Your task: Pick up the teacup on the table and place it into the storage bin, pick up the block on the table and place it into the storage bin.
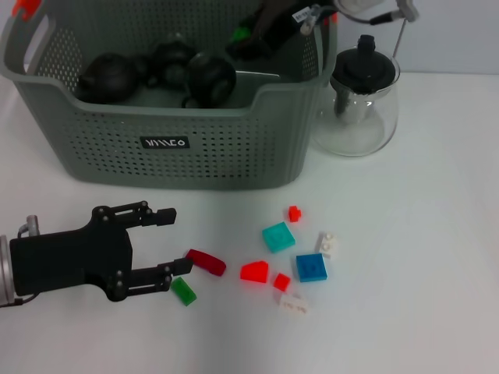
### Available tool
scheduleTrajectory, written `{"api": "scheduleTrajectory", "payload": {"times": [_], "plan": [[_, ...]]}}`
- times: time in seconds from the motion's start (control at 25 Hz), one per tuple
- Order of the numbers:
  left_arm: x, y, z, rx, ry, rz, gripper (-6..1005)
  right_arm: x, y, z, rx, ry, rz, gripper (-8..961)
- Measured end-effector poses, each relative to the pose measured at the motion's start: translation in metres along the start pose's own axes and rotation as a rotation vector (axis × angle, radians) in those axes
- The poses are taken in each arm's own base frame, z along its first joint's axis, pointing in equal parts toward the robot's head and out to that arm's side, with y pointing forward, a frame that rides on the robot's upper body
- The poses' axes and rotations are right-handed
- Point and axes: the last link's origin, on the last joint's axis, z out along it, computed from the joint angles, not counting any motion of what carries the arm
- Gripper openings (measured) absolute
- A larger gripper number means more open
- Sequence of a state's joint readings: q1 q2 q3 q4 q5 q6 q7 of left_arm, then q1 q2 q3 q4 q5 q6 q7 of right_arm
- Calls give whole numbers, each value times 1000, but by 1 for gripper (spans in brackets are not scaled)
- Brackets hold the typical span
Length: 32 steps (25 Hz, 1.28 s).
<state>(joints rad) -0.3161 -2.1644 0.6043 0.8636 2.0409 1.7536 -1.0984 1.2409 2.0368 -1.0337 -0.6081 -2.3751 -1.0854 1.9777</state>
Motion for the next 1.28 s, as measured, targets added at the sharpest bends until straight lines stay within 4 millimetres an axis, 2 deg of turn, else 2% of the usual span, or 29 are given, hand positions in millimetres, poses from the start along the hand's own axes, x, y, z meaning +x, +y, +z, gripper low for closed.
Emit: {"api": "scheduleTrajectory", "payload": {"times": [0.28,0.72,0.88,0.92,1.04,1.16,1.28], "plan": [[0,-1,2,1,-2,-3,721,7,-3,-3,19,1,37,477],[0,-1,3,0,1,-3,720,4,-9,-17,84,-29,35,485],[0,-1,3,-1,0,-4,720,5,-10,-22,95,-50,39,671],[0,-1,3,-2,1,-3,720,3,-9,-28,95,-81,42,718],[1,-2,3,0,4,-2,720,2,-6,-38,73,-136,47,726],[1,-1,3,-1,5,-2,720,2,6,-61,-31,-265,41,731],[1,-1,3,-1,5,-2,720,13,20,-86,-172,-372,37,732]]}}
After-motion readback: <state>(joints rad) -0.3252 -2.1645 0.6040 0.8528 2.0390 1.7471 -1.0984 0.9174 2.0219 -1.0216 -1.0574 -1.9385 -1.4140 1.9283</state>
